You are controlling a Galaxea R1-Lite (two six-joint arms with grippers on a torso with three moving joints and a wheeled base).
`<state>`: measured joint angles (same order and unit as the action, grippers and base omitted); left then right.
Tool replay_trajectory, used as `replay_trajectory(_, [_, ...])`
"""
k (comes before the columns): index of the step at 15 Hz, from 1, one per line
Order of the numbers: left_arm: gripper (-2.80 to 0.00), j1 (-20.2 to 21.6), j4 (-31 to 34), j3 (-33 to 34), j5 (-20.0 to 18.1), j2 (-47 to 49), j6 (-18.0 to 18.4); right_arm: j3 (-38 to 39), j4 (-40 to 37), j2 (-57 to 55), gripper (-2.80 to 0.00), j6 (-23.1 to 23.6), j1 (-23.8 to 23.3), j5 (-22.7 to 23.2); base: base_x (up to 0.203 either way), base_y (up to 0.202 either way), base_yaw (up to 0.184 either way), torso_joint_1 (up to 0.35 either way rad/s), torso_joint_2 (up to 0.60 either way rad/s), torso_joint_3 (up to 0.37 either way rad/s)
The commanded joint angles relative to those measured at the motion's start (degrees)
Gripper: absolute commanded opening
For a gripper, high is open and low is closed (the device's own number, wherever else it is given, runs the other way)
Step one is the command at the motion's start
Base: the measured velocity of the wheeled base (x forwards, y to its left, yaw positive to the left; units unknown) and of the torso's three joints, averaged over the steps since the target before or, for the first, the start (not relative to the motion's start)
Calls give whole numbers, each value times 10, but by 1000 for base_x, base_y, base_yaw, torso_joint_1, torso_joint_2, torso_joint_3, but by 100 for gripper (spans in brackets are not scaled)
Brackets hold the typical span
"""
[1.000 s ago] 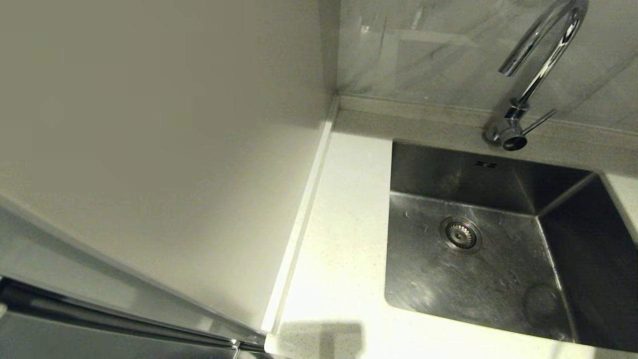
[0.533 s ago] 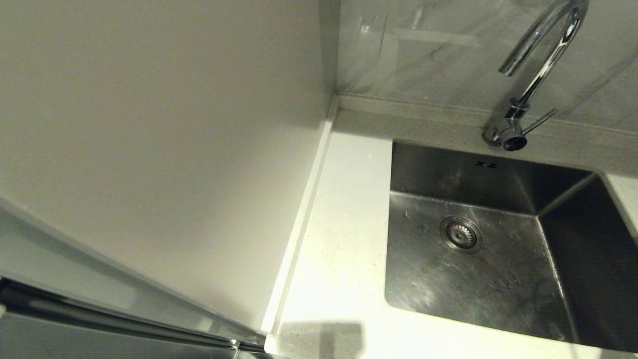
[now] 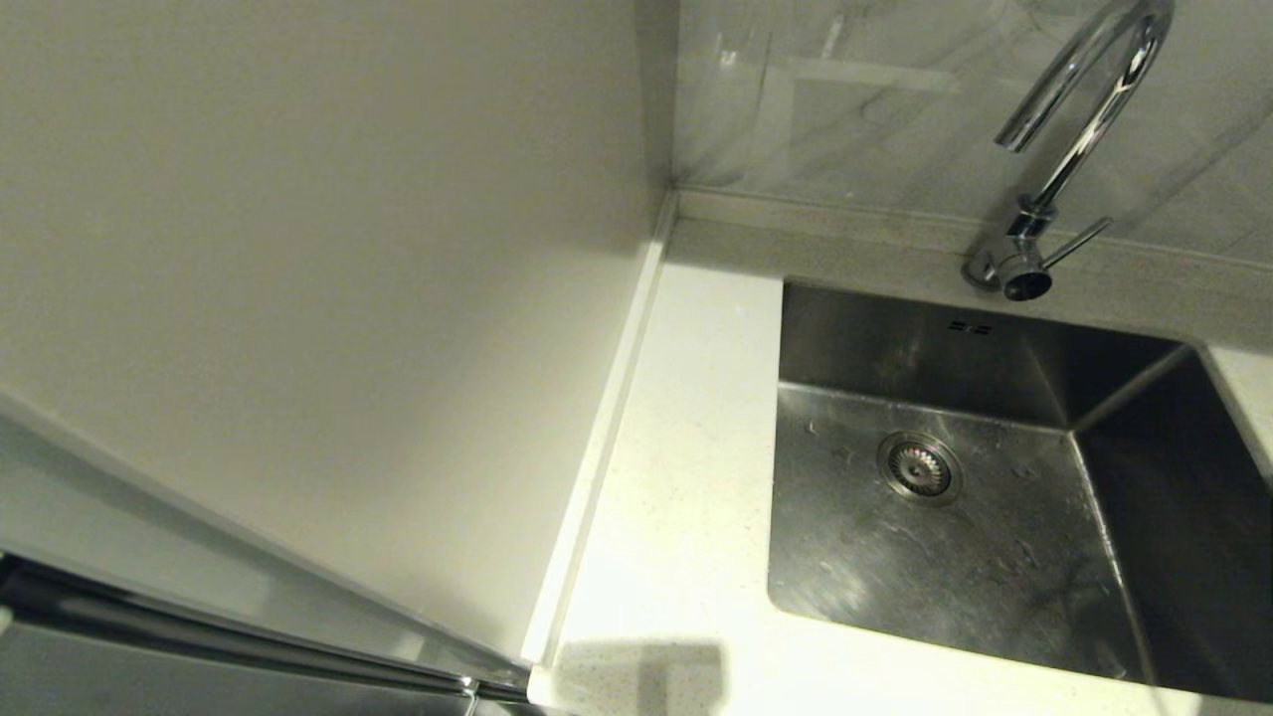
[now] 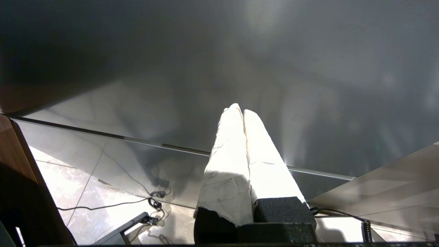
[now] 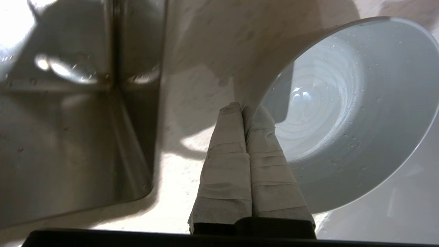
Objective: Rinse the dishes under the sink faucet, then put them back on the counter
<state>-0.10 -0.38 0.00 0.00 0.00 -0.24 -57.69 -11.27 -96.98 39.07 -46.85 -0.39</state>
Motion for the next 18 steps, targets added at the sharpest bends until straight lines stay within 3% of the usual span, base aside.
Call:
replay_trajectory(1, [-280,0,0,2,0,0,0,20,0,11,-280,3,0,0,0,0,0,0,0,0])
replay_trajectory(6, [-280,0,0,1,0,0,0,46,20,26,-280,31,0,1,0,0,0,0,0,0])
replay_trajectory(18, [-280,0,0,2,0,0,0,62,47,49,-280,25,-1,2,0,0,0,0,0,0])
